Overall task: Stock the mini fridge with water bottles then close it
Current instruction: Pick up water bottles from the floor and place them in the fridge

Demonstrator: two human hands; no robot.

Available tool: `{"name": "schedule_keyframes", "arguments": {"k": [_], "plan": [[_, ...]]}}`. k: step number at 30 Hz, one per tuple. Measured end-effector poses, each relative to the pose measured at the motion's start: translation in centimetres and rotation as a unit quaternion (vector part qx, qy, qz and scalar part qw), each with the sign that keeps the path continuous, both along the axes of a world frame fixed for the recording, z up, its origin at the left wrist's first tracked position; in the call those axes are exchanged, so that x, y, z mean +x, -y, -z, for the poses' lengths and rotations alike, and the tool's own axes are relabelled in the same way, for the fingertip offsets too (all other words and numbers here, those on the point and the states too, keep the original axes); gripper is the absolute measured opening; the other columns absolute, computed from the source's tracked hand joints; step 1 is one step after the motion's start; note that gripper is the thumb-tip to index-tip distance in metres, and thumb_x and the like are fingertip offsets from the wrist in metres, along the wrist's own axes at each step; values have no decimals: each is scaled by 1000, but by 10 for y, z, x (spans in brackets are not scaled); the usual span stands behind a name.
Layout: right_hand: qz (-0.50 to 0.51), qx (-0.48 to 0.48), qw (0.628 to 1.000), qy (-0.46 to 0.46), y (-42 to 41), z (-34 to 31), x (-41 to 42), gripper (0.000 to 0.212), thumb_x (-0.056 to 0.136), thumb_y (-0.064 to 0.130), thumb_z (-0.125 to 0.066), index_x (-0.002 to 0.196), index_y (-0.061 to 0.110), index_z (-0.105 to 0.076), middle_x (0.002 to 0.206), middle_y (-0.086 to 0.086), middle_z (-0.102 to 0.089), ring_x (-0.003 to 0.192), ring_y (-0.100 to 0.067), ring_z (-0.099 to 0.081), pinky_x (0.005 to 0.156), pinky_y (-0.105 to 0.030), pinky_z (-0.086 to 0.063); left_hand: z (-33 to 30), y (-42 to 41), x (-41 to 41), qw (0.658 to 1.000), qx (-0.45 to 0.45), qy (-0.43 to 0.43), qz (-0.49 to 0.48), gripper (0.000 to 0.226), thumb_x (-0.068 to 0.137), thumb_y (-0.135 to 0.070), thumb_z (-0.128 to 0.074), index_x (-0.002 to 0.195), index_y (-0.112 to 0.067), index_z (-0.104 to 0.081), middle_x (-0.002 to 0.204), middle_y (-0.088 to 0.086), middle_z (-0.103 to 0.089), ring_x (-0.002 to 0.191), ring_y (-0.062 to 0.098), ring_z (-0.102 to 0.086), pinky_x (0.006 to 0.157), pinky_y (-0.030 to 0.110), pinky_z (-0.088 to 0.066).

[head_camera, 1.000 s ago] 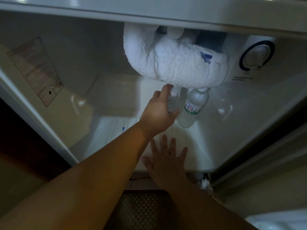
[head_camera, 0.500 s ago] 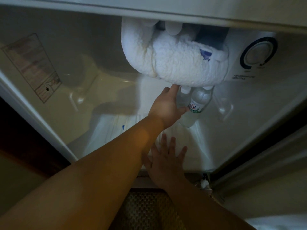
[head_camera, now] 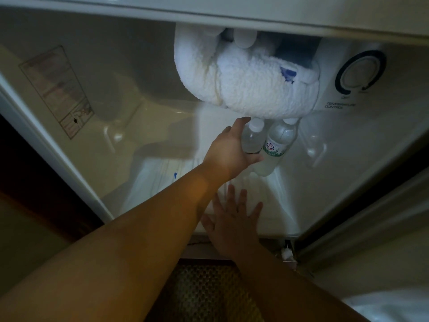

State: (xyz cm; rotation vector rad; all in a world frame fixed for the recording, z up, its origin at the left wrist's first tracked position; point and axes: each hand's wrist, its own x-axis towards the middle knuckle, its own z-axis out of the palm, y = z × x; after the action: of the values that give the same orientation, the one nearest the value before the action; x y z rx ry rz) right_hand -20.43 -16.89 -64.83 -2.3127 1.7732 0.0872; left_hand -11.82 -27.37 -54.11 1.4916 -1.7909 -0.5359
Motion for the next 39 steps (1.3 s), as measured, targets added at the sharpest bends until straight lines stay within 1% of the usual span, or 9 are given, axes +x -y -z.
{"name": "schedule_keyframes", "arguments": {"k": [7,11,15,18,21,26,31,36,39], "plan": [[-2,37,999,-6,2,-6,0,77,94,77,-2,159,39,16,167,-5,30,151,-38,31,110,-75,20,-13,-70,37,998,30,37,-28,68,96,-42,-71,154,-34,-35,148,1,-55,131,18,-56,100,30,-47],[5,65,998,-6,1,-12,1,76,95,77,-5,158,43,18,167,-3,29,152,-38,28,111,-75,19,-26,-136,90,994,0,104,-36,48,97,-39,-71,141,-32,-53,135,-5,-62,123,12,-59,101,38,-55],[24,48,998,28,1,-33,17,68,100,67,-29,160,39,-15,171,-5,-8,155,-36,-6,120,-69,-2,-54,-206,156,989,10,131,-64,37,95,-47,-67,130,-33,-63,125,-16,-65,115,1,-60,98,31,-56],[-121,-85,975,164,-20,-58,47,54,99,54,-34,145,31,-52,153,-3,-47,140,-28,-39,116,-52,-28,-78,-262,203,986,1,127,-104,32,94,-43,-70,123,-30,-69,114,-19,-68,108,0,-65,93,30,-58],[-287,-120,915,257,-47,-79,92,42,101,45,-45,135,26,-61,134,4,-55,124,-17,-50,103,-36,-44,-94,-323,247,976,-29,112,-185,21,94,-28,-76,115,-23,-74,104,-15,-73,97,2,-71,85,26,-59],[-436,-54,866,239,-92,-82,180,38,103,49,-44,134,32,-58,112,20,-48,98,3,-46,78,-9,-39,-96,-427,296,923,-29,67,-377,15,93,-27,-77,107,-28,-75,90,-21,-72,88,0,-71,75,7,-50],[-464,88,874,115,-142,-60,252,45,100,55,-49,143,42,-44,133,18,-52,116,-2,-53,90,-28,-52,-61,-519,329,844,63,20,-532,10,94,-36,-74,103,-39,-71,87,-19,-73,84,-3,-69,69,8,-50],[-345,197,918,-9,-195,12,275,106,82,66,-69,161,36,-5,156,2,-44,132,-18,-54,98,-38,-50,-6,-588,343,774,155,-18,-614,7,95,-41,-72,100,-38,-70,84,-15,-73,77,-1,-68,71,23,-55],[-262,222,938,-52,-209,49,272,121,74,57,-82,161,26,-3,149,-4,-51,126,-21,-58,96,-40,-51,27,-599,347,763,207,-21,-612,13,96,-43,-69,105,-34,-71,88,-14,-73,83,1,-69,80,31,-59]]}}
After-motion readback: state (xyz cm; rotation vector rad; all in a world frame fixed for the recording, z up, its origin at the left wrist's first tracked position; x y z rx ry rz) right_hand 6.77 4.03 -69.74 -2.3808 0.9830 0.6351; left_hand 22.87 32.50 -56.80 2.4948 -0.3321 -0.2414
